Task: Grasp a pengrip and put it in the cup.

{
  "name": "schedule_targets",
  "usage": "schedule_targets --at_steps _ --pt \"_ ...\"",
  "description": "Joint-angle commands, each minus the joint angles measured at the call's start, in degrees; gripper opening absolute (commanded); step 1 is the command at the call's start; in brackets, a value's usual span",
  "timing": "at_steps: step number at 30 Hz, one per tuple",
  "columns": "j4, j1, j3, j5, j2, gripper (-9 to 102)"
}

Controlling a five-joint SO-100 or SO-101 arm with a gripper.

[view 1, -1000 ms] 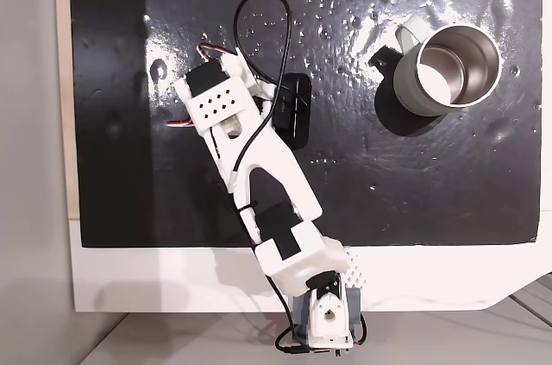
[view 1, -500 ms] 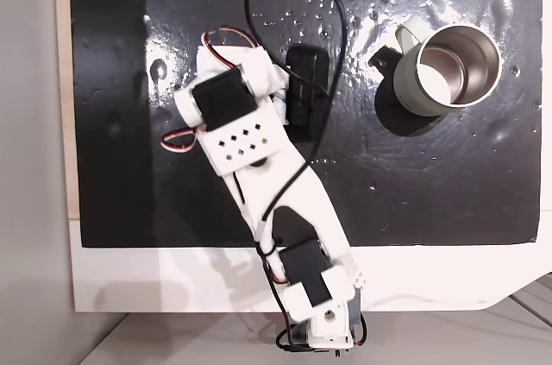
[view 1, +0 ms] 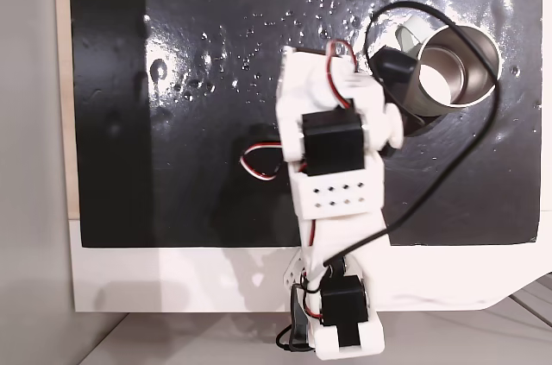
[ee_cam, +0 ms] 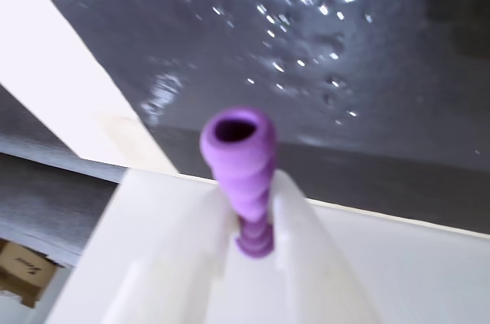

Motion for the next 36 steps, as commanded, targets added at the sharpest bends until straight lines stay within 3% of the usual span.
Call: schedule_targets --at_steps 1,13,31,36 --pt "1.1 7.6 -0.2 -4.0 5.0 0" --pt "-0.5 29.0 0.3 -11.5 5.6 0" --pt "-13.4 32.1 1.1 -11.4 1.4 0" --pt "-13.5 33.8 0.8 -12.1 0.1 0"
